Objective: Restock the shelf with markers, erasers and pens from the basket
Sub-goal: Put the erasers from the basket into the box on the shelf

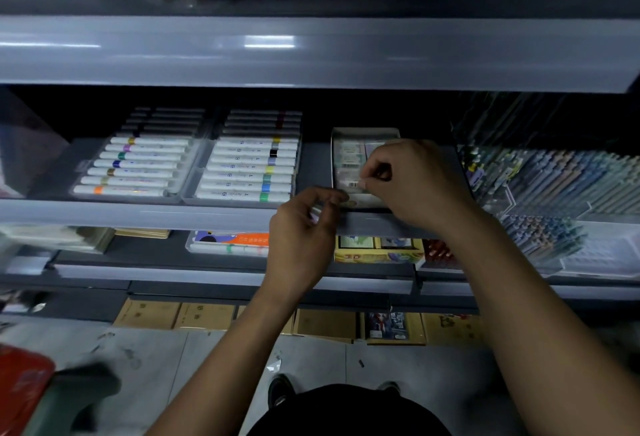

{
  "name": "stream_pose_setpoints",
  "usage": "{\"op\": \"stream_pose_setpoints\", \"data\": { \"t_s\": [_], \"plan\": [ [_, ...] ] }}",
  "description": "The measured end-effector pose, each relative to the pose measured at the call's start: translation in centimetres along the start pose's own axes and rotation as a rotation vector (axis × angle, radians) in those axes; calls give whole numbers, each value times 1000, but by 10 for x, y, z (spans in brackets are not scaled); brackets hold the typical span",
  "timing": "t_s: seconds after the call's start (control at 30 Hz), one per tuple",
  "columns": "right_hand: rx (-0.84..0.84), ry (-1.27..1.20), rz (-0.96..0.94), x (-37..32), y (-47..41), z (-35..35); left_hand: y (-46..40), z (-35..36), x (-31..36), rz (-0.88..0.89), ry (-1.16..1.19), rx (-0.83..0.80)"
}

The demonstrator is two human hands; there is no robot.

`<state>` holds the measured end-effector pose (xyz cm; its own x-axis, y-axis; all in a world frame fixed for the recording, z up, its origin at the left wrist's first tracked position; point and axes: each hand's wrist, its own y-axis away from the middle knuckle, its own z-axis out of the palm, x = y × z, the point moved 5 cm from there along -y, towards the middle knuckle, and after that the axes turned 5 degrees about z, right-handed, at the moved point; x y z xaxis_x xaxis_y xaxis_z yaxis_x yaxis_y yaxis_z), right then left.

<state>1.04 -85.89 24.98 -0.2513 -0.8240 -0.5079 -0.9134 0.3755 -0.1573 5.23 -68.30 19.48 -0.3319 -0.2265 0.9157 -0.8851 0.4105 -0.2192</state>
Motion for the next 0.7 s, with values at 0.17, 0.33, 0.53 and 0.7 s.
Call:
{"op": "stream_pose_setpoints", "data": {
  "t_s": [0.17, 0.33, 0.53, 0.7],
  "plan": [
    [-62, 41, 11, -1, -17, 10, 2, 1, 0, 17, 0, 16],
    [60, 46, -13, -1, -18, 13, -1, 0, 0, -7, 10, 13],
    [97, 18, -2, 3, -17, 18, 0, 1, -3, -161, 146, 9],
    [188, -129, -14, 1, -6, 12, 5, 2, 3, -413, 595, -49]
  ]
}}
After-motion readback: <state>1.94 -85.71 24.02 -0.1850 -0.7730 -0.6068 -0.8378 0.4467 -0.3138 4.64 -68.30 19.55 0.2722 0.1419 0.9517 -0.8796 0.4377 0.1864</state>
